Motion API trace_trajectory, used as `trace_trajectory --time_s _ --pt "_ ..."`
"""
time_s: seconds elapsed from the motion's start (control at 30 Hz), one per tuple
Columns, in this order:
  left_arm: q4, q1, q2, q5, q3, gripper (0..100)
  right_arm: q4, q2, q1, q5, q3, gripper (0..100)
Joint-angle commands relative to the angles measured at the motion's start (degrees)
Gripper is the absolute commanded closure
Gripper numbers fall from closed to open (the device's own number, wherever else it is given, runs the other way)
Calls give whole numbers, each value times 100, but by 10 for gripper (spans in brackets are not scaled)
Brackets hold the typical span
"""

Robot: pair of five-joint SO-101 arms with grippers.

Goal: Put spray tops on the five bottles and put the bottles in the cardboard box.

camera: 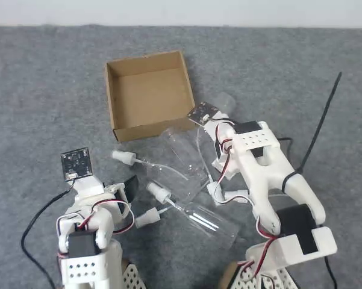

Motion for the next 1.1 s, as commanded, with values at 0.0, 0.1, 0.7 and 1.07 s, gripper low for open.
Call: trace_trajectory --time_s 0.0,0.1,0.7,1.07 --pt "26 -9 -97 0 -48 717 -84 -127 92 -448 -290 687" --pt "26 -9 -97 0 -48 717 -84 -127 92 -712 -290 687" --pt "26 -9 -97 0 -48 717 -13 -136 505 -1415 -818 685" --pt "26 -9 -97 0 -48 717 1587 -84 505 -1125 -2189 684"
